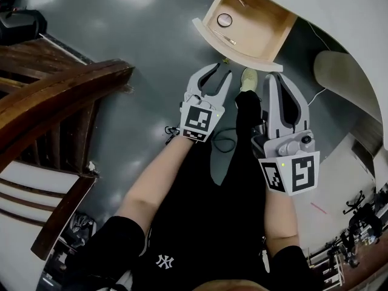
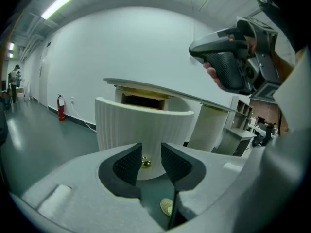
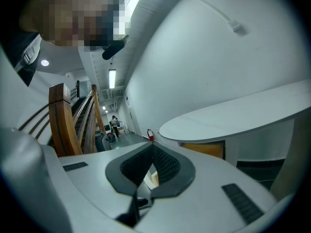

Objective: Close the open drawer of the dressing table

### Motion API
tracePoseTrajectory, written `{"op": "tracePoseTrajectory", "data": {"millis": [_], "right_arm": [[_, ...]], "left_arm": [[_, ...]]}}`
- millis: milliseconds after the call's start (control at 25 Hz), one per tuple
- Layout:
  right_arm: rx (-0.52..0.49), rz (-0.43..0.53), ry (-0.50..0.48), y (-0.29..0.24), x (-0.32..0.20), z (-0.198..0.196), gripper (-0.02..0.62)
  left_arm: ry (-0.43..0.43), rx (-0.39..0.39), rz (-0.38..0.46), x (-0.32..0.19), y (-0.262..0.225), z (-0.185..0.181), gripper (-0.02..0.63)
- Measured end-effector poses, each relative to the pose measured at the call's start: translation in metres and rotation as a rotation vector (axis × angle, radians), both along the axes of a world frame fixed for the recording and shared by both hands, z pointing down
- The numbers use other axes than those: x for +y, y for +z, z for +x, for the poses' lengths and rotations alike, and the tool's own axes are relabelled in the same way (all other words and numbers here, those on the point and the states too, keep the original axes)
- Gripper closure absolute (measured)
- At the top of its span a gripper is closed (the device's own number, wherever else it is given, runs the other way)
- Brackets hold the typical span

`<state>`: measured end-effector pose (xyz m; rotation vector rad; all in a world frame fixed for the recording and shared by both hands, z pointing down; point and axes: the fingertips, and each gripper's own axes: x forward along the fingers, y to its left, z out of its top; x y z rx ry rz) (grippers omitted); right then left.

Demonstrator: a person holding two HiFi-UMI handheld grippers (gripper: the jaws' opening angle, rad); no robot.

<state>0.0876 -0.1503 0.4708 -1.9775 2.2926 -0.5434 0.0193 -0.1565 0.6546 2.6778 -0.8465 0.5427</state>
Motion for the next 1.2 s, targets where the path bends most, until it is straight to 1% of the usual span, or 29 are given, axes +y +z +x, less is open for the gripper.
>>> {"op": "tracePoseTrajectory", "data": {"millis": [200, 400, 520, 760, 960, 1200], "right_arm": [[-0.021, -0.018, 0.013, 0.027, 0.000, 0.007, 0.580], [-0.017, -0.030, 0.022, 0.040, -0.001, 0.011, 0.580], [-0.016, -0.034, 0.031, 0.044, -0.001, 0.014, 0.580], [-0.010, -0.044, 0.041, 0.045, 0.001, 0.021, 0.580], [-0.011, -0.052, 0.051, 0.048, -0.004, 0.036, 0.580], [-0.015, -0.057, 0.065, 0.057, -0.011, 0.060, 0.580]], "left_arm": [[-0.009, -0.042, 0.015, -0.008, 0.037, 0.007, 0.479], [-0.013, -0.057, 0.020, -0.016, 0.051, 0.013, 0.479], [-0.014, -0.069, 0.020, -0.021, 0.054, 0.015, 0.489], [-0.019, -0.064, 0.017, -0.027, 0.052, 0.022, 0.495], [-0.016, -0.061, 0.020, -0.047, 0.049, 0.038, 0.495], [-0.009, -0.038, 0.041, -0.074, 0.047, 0.066, 0.495]]}}
